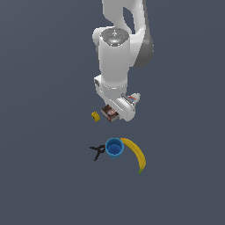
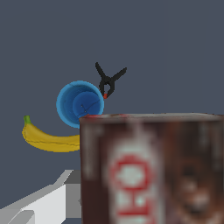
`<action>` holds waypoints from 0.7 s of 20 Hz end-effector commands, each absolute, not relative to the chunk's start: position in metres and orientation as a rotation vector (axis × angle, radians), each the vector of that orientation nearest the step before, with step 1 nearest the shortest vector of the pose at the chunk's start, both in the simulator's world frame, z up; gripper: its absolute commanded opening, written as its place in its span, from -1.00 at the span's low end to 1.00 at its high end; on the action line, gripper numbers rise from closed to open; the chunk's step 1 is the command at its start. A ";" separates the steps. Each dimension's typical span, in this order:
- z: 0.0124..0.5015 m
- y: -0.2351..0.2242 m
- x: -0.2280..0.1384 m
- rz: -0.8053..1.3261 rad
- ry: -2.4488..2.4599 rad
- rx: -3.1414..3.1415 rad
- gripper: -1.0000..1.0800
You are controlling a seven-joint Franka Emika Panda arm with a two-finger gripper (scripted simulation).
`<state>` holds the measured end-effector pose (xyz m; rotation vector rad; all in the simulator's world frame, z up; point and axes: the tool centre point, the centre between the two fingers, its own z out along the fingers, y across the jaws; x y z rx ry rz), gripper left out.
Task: Pick up a designated object from a clutter of objects.
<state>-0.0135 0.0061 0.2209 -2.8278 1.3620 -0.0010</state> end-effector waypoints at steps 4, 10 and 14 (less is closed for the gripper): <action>0.276 -0.018 -0.008 0.000 1.362 -2.828 -1.00; 0.335 -0.045 0.000 0.001 1.363 -2.829 -1.00; 0.370 -0.061 0.005 0.001 1.363 -2.829 -1.00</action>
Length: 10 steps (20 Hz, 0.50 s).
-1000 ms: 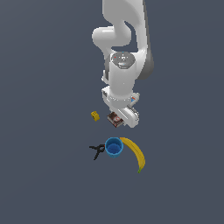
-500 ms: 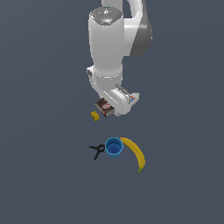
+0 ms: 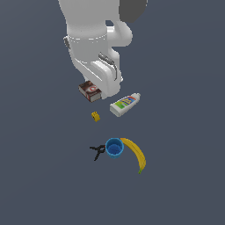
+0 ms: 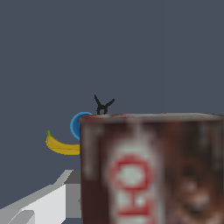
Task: Pick up a designated object from a clutter of objects.
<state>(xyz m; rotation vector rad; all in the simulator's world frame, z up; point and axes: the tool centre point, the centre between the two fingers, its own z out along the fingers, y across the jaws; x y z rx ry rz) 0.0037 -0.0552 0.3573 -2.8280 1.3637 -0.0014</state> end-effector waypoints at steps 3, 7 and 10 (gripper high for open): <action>0.392 -0.071 0.009 0.000 1.363 -2.830 -1.00; 0.413 -0.080 0.013 0.000 1.363 -2.830 -1.00; 0.424 -0.085 0.015 0.000 1.363 -2.830 -1.00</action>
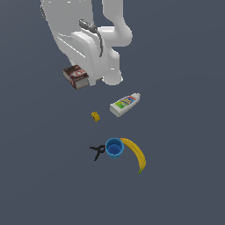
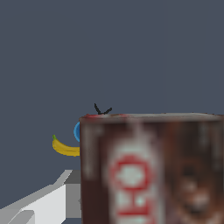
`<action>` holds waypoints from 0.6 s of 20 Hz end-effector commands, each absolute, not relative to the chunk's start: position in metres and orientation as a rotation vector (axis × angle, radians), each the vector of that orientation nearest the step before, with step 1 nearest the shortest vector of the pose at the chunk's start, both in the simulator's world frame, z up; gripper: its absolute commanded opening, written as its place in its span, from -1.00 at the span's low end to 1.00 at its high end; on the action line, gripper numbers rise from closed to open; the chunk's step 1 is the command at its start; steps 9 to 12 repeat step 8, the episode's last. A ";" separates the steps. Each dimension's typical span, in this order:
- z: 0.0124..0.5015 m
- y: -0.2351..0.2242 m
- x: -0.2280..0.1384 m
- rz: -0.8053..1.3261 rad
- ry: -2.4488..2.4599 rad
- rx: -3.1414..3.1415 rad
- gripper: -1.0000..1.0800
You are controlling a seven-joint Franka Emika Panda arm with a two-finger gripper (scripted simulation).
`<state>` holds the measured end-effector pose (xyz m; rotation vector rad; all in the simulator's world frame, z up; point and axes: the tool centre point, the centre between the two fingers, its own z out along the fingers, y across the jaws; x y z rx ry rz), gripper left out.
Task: Pick up a designated object from a clutter of objects.
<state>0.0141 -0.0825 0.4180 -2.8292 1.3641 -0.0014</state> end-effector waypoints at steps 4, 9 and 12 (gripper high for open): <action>0.432 -0.089 0.017 0.000 1.363 -2.830 -1.00; 0.435 -0.090 0.018 0.000 1.363 -2.830 -1.00; 0.435 -0.090 0.018 0.000 1.363 -2.830 -1.00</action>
